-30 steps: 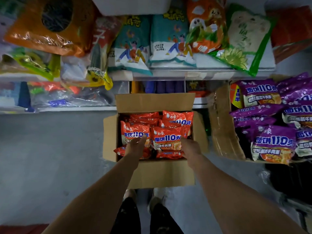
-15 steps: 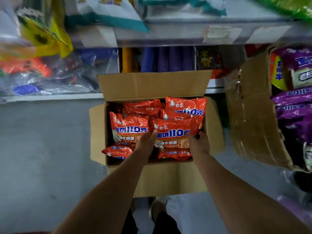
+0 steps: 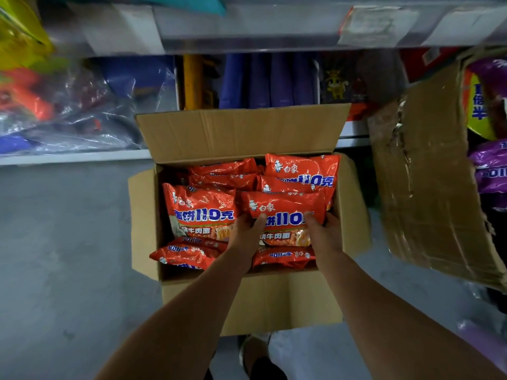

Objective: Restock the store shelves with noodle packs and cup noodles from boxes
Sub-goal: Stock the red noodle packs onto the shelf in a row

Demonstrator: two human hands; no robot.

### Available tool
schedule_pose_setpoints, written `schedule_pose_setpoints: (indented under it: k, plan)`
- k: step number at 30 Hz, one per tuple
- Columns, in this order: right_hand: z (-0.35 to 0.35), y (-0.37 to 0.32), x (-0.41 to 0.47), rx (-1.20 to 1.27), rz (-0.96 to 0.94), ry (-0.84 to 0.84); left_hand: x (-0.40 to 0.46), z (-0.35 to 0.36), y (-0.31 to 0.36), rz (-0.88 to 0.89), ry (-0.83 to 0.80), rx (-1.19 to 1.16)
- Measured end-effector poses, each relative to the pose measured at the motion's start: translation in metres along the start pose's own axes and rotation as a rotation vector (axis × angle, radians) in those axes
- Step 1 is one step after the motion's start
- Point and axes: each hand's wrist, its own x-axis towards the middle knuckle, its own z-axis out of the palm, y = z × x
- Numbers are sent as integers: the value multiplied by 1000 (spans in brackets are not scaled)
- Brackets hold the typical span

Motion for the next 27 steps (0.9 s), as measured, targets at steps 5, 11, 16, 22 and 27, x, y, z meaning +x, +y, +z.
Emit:
schedule_pose_setpoints:
  k: [5, 11, 16, 22, 27]
  plan:
    - [-5, 2, 9, -4, -32, 11, 0, -1, 2, 117, -12, 126]
    - [-6, 7, 19, 16, 19, -39, 6, 12, 8, 203, -146, 167]
    - [-7, 9, 21, 77, 68, -123, 18, 12, 19, 170, -154, 97]
    - [-15, -1, 10, 118, 55, -166, 22, 8, 26, 109, -123, 96]
    - [-32, -2, -16, 117, 5, -163, -4, 1, 33, 152, -181, 75]
